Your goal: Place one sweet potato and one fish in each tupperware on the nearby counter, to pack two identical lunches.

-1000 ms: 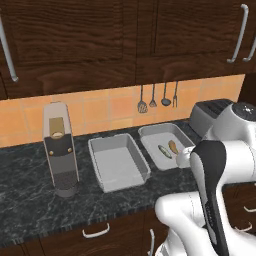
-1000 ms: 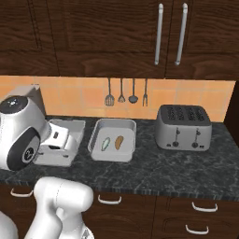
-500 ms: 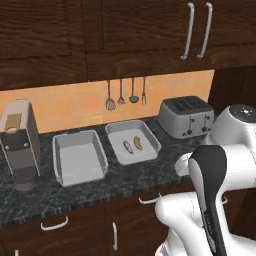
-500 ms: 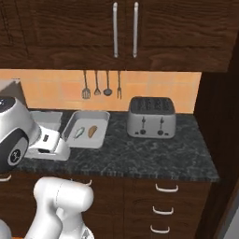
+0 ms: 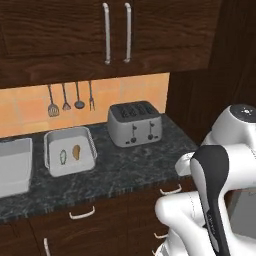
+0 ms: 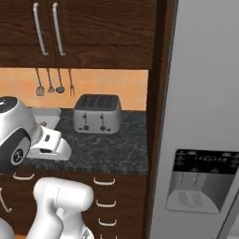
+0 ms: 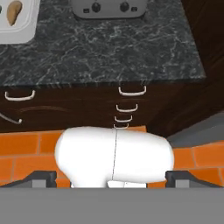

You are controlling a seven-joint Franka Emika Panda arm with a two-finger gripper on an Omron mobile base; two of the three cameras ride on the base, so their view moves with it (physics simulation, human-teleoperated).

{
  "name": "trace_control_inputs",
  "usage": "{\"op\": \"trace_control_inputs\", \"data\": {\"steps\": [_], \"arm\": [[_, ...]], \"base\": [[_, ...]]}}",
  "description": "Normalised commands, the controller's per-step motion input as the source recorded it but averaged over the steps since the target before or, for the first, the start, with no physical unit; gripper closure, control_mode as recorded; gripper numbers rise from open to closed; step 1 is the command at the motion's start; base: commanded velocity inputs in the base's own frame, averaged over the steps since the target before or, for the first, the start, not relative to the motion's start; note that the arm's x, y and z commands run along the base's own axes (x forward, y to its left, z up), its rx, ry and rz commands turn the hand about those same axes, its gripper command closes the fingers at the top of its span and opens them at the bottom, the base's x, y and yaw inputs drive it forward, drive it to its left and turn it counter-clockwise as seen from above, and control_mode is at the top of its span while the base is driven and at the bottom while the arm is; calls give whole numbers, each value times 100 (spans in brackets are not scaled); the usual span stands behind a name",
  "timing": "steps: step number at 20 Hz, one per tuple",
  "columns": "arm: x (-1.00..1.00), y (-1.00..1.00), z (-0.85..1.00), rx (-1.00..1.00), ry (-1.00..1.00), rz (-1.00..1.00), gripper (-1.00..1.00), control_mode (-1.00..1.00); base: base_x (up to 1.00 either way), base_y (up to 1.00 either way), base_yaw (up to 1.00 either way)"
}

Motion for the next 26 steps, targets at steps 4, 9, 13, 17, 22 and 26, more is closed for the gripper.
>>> {"op": "trace_control_inputs", "data": {"steps": [4,9,13,17,22,26], "arm": [[0,0,0,0,0,0,-100,100],[0,0,0,0,0,0,-100,100],[0,0,0,0,0,0,-100,100],[0,0,0,0,0,0,-100,100],[0,0,0,0,0,0,-100,100],[0,0,0,0,0,0,-100,100]], "base": [[-39,-100,0],[-7,-100,0],[2,-100,0],[1,-100,0],[16,-67,0],[22,-39,0]]}}
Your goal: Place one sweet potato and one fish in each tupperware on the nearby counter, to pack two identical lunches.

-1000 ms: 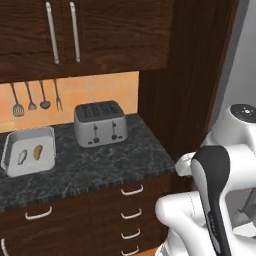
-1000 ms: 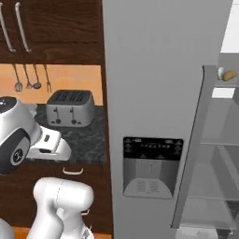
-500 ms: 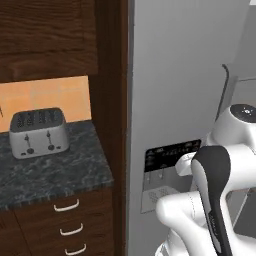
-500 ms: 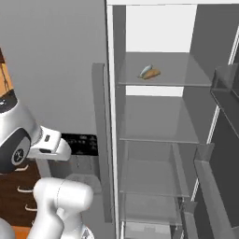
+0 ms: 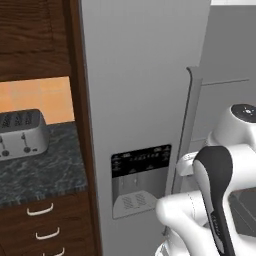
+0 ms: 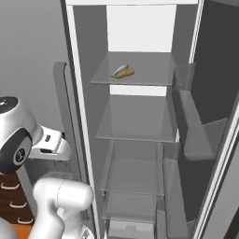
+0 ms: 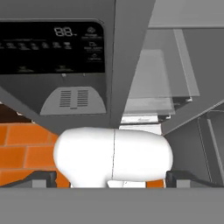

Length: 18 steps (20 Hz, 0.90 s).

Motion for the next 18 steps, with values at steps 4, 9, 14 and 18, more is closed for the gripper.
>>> {"op": "trace_control_inputs", "data": {"steps": [4,9,14,18], "arm": [[0,0,0,0,0,0,-100,100],[0,0,0,0,0,0,-100,100],[0,0,0,0,0,0,-100,100],[0,0,0,0,0,0,-100,100]], "base": [[28,-60,0],[37,-41,0],[48,-28,0],[52,-44,0]]}}
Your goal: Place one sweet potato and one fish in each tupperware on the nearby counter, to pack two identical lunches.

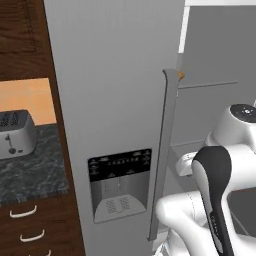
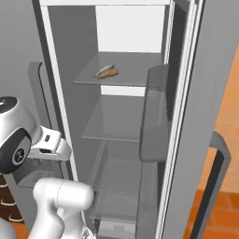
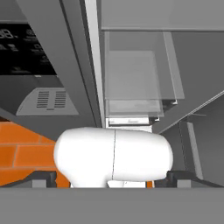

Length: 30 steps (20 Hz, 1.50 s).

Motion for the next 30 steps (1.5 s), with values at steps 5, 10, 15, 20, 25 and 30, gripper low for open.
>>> {"op": "trace_control_inputs", "data": {"steps": [5,10,15,20,25,30], "arm": [[0,0,0,0,0,0,-100,100],[0,0,0,0,0,0,-100,100],[0,0,0,0,0,0,-100,100],[35,34,16,0,-8,0,-100,-100],[37,7,47,1,-19,0,-100,-100],[48,0,78,15,-20,-2,-100,-100]], "base": [[44,-48,0],[25,-75,0],[30,-15,0],[0,0,0],[0,0,0],[0,0,0]]}}
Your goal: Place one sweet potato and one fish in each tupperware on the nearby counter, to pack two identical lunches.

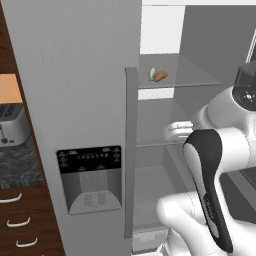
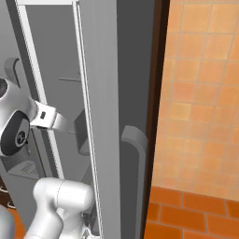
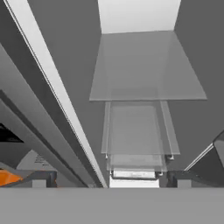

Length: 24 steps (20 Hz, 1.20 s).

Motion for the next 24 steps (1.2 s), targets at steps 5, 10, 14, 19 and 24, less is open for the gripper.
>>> {"op": "trace_control_inputs", "data": {"steps": [5,10,14,19,24], "arm": [[56,0,63,18,-7,-11,-100,-100],[57,-6,41,2,0,-14,-100,-100],[67,-57,11,7,0,-13,-100,-100],[69,-32,0,5,0,-11,-100,-100],[62,0,14,0,2,-3,-100,-100]], "base": [[0,0,0],[0,0,0],[0,0,0],[0,0,0],[0,0,0]]}}
